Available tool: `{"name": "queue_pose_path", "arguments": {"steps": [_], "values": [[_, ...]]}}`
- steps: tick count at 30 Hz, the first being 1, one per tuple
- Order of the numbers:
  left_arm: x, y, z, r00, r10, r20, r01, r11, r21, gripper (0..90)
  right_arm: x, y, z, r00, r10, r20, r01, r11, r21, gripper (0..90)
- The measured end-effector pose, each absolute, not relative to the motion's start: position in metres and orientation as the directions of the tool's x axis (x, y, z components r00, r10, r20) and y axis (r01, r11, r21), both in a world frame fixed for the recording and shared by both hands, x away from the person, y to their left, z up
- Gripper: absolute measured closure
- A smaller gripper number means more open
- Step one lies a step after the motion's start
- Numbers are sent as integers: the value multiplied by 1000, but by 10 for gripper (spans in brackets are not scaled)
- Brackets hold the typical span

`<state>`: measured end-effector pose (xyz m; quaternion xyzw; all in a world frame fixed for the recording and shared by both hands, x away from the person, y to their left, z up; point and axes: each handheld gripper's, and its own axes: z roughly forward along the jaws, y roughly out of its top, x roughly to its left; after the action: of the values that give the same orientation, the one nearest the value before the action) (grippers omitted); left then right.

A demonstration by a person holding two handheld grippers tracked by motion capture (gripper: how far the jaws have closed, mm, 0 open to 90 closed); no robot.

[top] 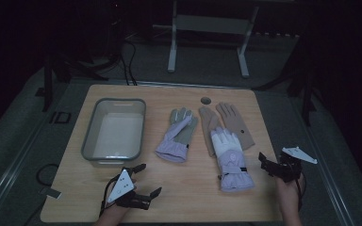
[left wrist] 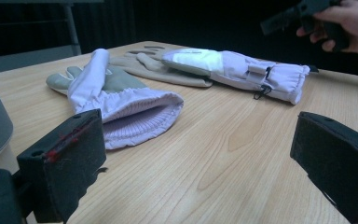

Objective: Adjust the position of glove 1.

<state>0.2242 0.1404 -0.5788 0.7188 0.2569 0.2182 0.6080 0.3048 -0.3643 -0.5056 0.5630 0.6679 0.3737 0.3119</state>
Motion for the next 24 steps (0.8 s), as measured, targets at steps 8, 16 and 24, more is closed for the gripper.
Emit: {"name": "queue_pose_path", "arguments": {"steps": [8,16,24], "values": [[224,141,-579,770,638,-2,101,-120,988,35,313,-357,-469,-218,976,21,528,100,843,142],[224,140,-579,773,635,4,99,-126,987,35,317,-342,-447,-251,968,17,499,114,859,137],[224,140,-579,774,633,2,101,-126,987,35,330,-307,-431,-325,945,24,484,144,863,133]]}}
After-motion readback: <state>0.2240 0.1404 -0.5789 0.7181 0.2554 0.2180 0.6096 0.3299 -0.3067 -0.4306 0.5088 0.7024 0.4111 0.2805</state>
